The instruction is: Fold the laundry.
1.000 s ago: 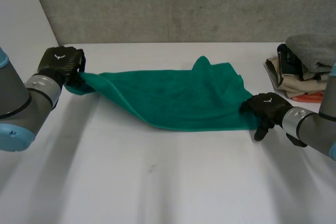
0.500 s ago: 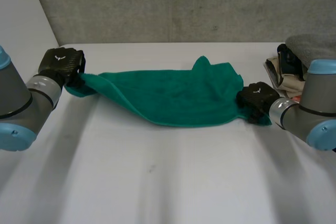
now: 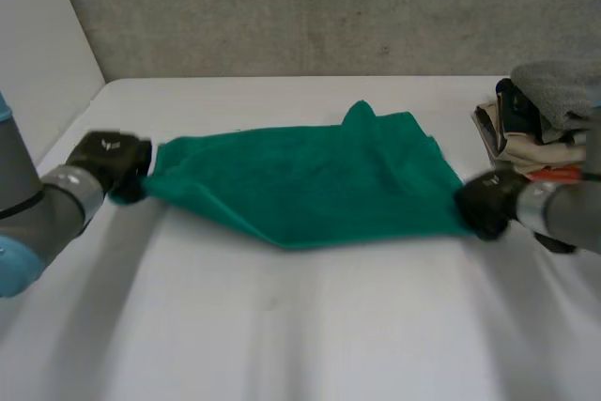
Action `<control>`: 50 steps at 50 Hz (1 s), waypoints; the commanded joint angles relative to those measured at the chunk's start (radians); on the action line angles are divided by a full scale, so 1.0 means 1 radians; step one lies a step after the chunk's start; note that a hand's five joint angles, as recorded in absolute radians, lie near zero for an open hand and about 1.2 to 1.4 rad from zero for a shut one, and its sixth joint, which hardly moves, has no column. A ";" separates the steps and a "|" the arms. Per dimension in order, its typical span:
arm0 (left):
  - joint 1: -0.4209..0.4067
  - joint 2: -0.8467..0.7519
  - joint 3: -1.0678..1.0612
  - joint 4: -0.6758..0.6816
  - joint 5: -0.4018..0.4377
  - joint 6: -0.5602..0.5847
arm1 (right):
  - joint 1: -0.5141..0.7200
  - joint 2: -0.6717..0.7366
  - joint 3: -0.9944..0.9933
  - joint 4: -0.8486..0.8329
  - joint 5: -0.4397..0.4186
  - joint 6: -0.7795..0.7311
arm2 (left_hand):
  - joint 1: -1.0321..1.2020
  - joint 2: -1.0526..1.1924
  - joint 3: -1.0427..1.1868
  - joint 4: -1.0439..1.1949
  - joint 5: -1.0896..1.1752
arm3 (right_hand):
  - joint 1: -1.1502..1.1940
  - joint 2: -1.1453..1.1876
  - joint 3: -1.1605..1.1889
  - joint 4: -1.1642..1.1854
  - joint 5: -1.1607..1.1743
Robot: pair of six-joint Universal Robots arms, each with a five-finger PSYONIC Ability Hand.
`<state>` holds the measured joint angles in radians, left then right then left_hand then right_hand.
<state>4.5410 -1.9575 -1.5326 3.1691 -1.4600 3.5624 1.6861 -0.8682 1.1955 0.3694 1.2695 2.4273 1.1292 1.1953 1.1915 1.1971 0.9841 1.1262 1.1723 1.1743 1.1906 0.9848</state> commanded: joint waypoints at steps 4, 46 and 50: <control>0.076 0.084 -0.127 -0.402 0.065 0.283 | -0.118 -0.290 0.315 0.320 0.002 -0.362 | 0.267 0.201 0.205 0.199 0.238 | 0.270 0.224 0.222 0.206 0.237; -0.003 -0.162 0.172 -0.210 -0.263 -0.132 | 0.161 0.305 -0.347 -0.599 0.007 0.032 | 0.267 0.201 0.205 0.199 0.238 | 0.270 0.224 0.222 0.206 0.237; -0.007 -0.173 0.177 -0.204 -0.287 -0.139 | 0.168 0.365 -0.405 -0.622 0.004 0.027 | 0.267 0.201 0.205 0.199 0.238 | 0.270 0.224 0.222 0.206 0.237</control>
<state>4.5401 -2.1099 -1.3629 2.9603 -1.7100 3.4349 1.8422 -0.5915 0.8691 -0.2127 1.2830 2.4597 1.1292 1.1956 1.1915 1.2005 0.9841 1.1262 1.1723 1.1744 1.1935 0.9944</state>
